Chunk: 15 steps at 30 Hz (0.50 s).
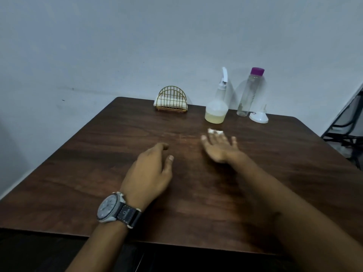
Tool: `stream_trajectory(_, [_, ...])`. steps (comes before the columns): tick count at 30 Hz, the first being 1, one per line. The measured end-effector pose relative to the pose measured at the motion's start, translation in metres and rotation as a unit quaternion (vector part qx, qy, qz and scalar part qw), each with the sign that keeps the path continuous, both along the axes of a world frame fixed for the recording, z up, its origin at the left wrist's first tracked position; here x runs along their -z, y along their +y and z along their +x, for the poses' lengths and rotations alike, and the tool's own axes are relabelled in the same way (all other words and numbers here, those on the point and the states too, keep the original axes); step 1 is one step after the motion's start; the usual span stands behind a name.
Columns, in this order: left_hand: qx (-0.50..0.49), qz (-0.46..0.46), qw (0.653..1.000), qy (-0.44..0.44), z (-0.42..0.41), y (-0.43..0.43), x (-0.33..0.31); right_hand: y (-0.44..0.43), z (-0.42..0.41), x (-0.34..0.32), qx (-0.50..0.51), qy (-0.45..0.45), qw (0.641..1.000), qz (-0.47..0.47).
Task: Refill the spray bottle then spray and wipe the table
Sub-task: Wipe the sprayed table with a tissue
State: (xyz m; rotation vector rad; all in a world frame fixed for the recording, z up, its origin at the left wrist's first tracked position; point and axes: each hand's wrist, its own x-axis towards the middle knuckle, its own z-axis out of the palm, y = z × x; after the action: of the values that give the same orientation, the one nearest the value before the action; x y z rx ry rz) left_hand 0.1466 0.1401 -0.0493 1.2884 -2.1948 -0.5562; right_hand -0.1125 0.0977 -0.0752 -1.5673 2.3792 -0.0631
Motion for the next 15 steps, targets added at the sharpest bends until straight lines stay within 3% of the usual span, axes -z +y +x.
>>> stream_trajectory(8, [0.068, 0.008, 0.997, -0.034, -0.06, 0.021, 0.008, 0.125, -0.157, 0.008, 0.186, 0.034, 0.982, 0.011])
stream_trajectory(11, [0.069, 0.01, 0.997, -0.024, -0.06, 0.019, 0.007, 0.155, -0.168, 0.009, 0.213, 0.041, 0.976, 0.011])
stream_trajectory(15, [0.045, 0.008, 0.999, -0.005, -0.039, 0.008, 0.005, 0.166, -0.123, 0.01, 0.192, 0.025, 0.981, 0.004])
